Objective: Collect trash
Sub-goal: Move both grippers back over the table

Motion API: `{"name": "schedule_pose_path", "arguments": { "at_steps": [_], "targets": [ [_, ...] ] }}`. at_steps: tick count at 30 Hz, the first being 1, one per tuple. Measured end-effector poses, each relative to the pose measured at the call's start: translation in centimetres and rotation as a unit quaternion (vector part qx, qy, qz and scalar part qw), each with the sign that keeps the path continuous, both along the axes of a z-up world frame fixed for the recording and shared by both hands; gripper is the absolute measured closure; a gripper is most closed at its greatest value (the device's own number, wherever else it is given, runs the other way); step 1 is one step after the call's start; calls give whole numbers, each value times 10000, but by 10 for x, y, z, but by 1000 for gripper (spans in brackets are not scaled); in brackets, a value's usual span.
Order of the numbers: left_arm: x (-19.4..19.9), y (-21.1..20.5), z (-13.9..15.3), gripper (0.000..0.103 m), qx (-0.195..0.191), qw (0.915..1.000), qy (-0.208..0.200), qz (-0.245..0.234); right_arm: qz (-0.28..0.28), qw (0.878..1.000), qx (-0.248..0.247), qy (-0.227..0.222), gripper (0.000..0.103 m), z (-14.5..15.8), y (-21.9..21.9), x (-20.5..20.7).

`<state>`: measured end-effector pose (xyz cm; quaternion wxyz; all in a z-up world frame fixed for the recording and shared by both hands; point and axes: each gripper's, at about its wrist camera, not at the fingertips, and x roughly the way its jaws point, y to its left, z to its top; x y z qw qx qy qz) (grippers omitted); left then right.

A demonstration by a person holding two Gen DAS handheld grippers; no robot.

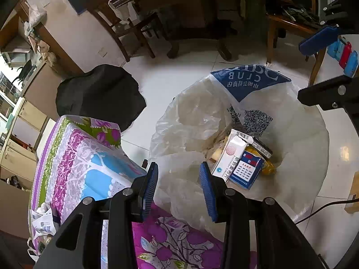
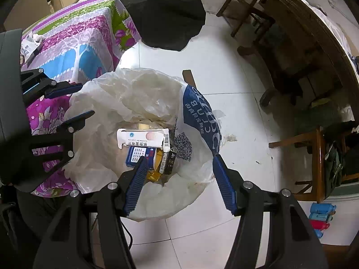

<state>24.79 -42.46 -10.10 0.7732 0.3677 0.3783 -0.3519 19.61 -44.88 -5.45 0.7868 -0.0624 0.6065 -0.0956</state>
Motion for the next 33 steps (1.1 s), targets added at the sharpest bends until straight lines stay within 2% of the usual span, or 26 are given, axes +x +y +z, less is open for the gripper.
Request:
{"name": "schedule_pose_path", "arguments": {
  "at_steps": [8,11,16,18,23,29,33],
  "targets": [
    [-3,4,4,62,-131,9999,-89,23,-39,10000,-46,-34,45,-1,0,-3],
    [-3,7,7,62,-226,9997,-93,75,-119,9996,-94,-222,45,2,0,-4],
    [-4,21,14,62,-481,9983,-192,250,-308,9926,-424,-1100,40,18,5,-13],
    [-6,30,18,61,-616,9972,-283,318,-330,9854,-617,-1555,39,24,14,-19],
    [-4,69,20,58,-935,9917,-450,754,-241,9640,-730,-2545,39,29,46,-35],
    [5,129,17,57,-1115,9823,-540,1409,-62,9480,-624,-3120,39,18,86,-35],
    [9,171,21,57,-1207,9753,-656,1730,82,9419,-205,-3352,39,9,117,-30]
  ]
}}
